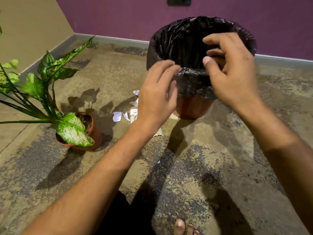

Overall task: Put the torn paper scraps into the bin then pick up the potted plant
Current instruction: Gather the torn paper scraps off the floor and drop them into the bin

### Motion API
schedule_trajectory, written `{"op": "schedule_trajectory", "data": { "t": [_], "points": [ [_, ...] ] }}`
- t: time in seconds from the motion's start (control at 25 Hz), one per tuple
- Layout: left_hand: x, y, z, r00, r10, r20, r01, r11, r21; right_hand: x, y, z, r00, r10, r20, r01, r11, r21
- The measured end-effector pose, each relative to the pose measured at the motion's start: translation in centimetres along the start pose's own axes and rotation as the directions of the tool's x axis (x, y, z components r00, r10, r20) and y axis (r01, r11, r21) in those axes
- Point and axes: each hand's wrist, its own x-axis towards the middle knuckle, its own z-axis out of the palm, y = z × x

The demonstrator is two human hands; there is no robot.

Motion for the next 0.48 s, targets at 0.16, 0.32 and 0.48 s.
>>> {"op": "schedule_trajectory", "data": {
  "t": [0.16, 0.32, 0.48],
  "points": [
    [-7.6, -3.0, -0.4, 0.998, -0.019, 0.056, 0.018, 1.0, 0.016, -5.2, -0.4, 3.4, 0.989, -0.027, 0.146, 0.016, 0.997, 0.078],
    [-13.9, -8.3, 0.5, 0.931, -0.27, 0.247, 0.236, 0.959, 0.158, -10.2, 3.0, 10.0, 0.824, 0.152, 0.545, -0.154, 0.987, -0.042],
    [-17.7, -11.4, 0.3, 0.753, -0.543, 0.371, 0.464, 0.838, 0.285, -13.2, 7.2, 14.8, 0.639, 0.267, 0.721, -0.168, 0.963, -0.209]
  ]
}}
